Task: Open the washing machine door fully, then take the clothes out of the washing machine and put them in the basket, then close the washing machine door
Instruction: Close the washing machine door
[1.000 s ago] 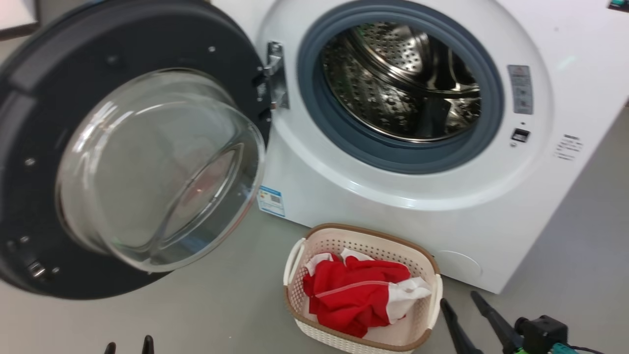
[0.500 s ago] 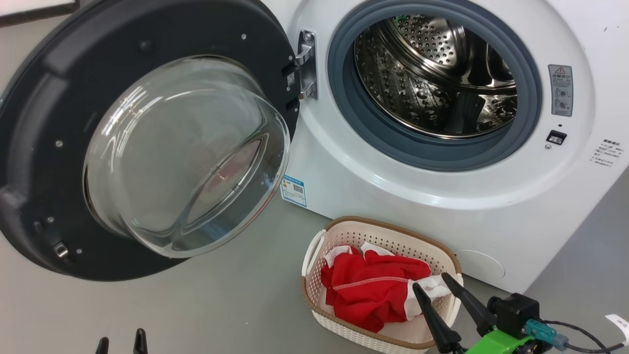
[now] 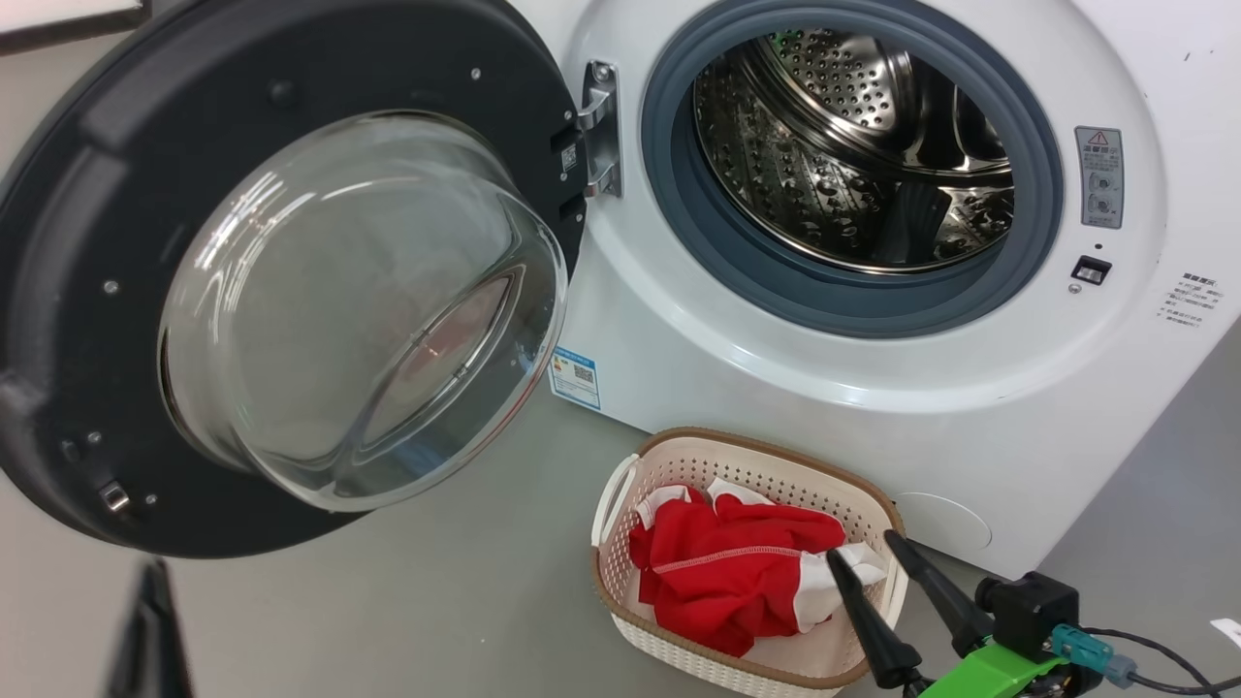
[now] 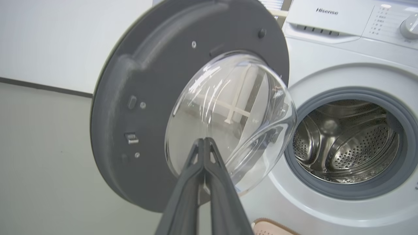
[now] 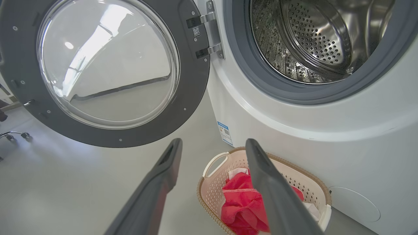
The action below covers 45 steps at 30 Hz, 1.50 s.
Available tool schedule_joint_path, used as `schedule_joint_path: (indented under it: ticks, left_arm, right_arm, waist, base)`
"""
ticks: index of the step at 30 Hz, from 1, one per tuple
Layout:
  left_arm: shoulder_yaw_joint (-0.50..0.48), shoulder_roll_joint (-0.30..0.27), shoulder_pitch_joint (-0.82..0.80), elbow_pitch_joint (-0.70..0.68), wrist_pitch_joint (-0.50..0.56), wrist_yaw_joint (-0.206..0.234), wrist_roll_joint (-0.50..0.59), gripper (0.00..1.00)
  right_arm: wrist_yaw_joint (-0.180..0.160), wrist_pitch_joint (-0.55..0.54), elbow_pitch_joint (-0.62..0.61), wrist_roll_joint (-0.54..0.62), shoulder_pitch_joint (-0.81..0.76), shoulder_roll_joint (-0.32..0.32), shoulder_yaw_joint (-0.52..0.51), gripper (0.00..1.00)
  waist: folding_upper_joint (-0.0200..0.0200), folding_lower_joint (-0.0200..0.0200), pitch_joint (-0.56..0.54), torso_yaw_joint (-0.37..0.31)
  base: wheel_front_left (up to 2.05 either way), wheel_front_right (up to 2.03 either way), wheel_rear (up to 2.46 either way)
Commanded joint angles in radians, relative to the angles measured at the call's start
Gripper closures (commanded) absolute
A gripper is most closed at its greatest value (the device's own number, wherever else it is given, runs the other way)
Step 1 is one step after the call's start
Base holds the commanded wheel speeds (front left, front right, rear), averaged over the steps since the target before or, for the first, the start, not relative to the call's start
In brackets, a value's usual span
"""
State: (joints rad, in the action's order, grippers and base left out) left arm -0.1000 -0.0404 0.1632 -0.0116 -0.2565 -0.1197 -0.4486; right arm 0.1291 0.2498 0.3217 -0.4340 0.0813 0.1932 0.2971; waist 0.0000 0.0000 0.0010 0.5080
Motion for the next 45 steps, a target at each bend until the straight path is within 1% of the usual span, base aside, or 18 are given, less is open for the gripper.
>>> schedule_joint_path:
  ticks: [1,2,4,7,10,13,16,20,22,23,25,28,31,33,35,40,43,45]
  left_arm:
    - [-0.073,-0.010,-0.092,-0.091,-0.005,-0.008,0.020,1.00]
    - [-0.093,-0.015,-0.118,-0.128,-0.005,-0.009,0.029,1.00]
    - [-0.106,-0.056,-0.174,-0.197,-0.005,-0.010,0.037,1.00]
    - [-0.121,-0.149,-0.271,-0.257,-0.005,-0.010,0.019,1.00]
    - [-0.137,-0.245,-0.386,-0.251,-0.005,-0.011,-0.032,1.00]
    - [-0.131,-0.357,-0.502,-0.197,-0.005,-0.011,-0.082,1.00]
    - [-0.112,-0.447,-0.609,-0.105,-0.005,-0.011,-0.145,1.00]
    - [-0.096,-0.541,-0.729,0.104,-0.005,-0.011,-0.311,1.00]
    - [-0.067,-0.591,-0.780,0.228,0.024,-0.011,-0.407,1.00]
    - [-0.067,-0.591,-0.780,0.228,0.024,-0.011,-0.407,1.00]
    - [-0.041,-0.644,-0.830,0.327,0.046,-0.011,-0.477,1.00]
    - [0.008,-0.698,-0.888,0.454,0.103,-0.011,-0.574,1.00]
    - [0.056,-0.729,-0.929,0.561,0.203,-0.011,-0.672,1.00]
    - [0.095,-0.743,-0.944,0.623,0.304,-0.011,-0.733,1.00]
    - [0.136,-0.771,-0.953,0.672,0.376,-0.011,-0.759,1.00]
    - [0.235,-0.808,-0.958,0.722,0.587,-0.011,-0.841,1.00]
    - [0.261,-0.816,-0.952,0.726,0.687,-0.011,-0.907,1.00]
    - [0.267,-0.822,-0.948,0.736,0.729,-0.011,-0.943,1.00]
  right_arm:
    - [0.002,0.012,-0.029,0.002,0.000,0.004,0.002,0.00]
    - [0.002,0.012,-0.032,0.003,-0.006,0.003,-0.003,0.00]
    - [0.002,0.012,-0.037,0.007,-0.016,0.002,-0.012,0.00]
    - [0.002,0.012,-0.043,0.012,-0.025,0.000,-0.026,0.00]
    - [0.002,0.012,-0.049,0.019,-0.030,-0.004,-0.038,0.00]
    - [0.002,0.012,-0.055,0.026,-0.036,-0.010,-0.050,0.00]
    - [0.002,0.012,-0.061,0.035,-0.040,-0.018,-0.056,0.00]
    - [0.002,0.012,-0.061,0.044,-0.029,-0.025,-0.056,0.00]
    - [0.002,0.012,-0.060,0.047,-0.024,-0.027,-0.056,0.00]
    - [0.002,0.012,-0.060,0.047,-0.024,-0.027,-0.056,0.00]
    - [0.002,0.012,-0.058,0.049,-0.020,-0.029,-0.055,0.00]
    - [0.002,0.012,-0.057,0.051,-0.016,-0.032,-0.053,0.00]
    - [0.002,0.012,-0.056,0.052,-0.016,-0.034,-0.049,0.00]
    - [0.002,0.012,-0.055,0.053,-0.016,-0.035,-0.047,0.00]
    - [0.002,0.012,-0.053,0.053,-0.015,-0.036,-0.045,0.00]
    - [0.002,0.012,-0.052,0.053,-0.012,-0.033,-0.039,0.00]
    - [0.002,0.012,-0.052,0.054,-0.015,-0.031,-0.037,0.00]
    - [0.002,0.012,-0.052,0.054,-0.015,-0.031,-0.035,0.00]
  waist:
    - [0.0000,0.0000,-0.002,-0.003]
    - [0.0000,0.0000,-0.002,-0.004]
    - [0.0000,0.0000,-0.001,-0.006]
    - [0.0000,0.0000,0.005,-0.007]
    - [0.0000,0.0000,0.012,-0.008]
    - [0.0000,0.0000,0.022,-0.008]
    - [0.0000,0.0000,0.035,-0.013]
    - [0.0000,0.0000,0.058,-0.031]
    - [0.0000,0.0000,0.065,-0.040]
    - [0.0000,0.0000,0.065,-0.040]
    - [0.0000,0.0000,0.072,-0.048]
    - [0.0000,0.0000,0.077,-0.059]
    - [0.0000,0.0000,0.079,-0.066]
    - [0.0000,0.0000,0.079,-0.070]
    - [0.0000,0.0000,0.080,-0.075]
    - [0.0000,0.0000,0.081,-0.083]
    - [0.0000,0.0000,0.084,-0.083]
    - [0.0000,0.0000,0.086,-0.084]
  base:
    - [0.00,0.00,0.00]
    - [0.00,0.00,0.00]
    - [0.00,0.00,0.00]
    - [0.00,0.00,0.00]
    - [0.00,0.00,0.00]
    - [0.00,0.00,0.00]
    - [0.00,0.00,0.00]
    - [0.00,0.00,0.00]
    - [0.00,0.00,0.00]
    - [0.00,0.00,0.00]
    - [0.00,0.00,0.00]
    - [0.00,0.00,0.00]
    - [0.00,0.00,0.00]
    - [0.00,0.00,0.00]
    - [0.00,0.00,0.00]
    - [0.00,0.00,0.00]
    - [0.00,0.00,0.00]
    - [0.00,0.00,0.00]
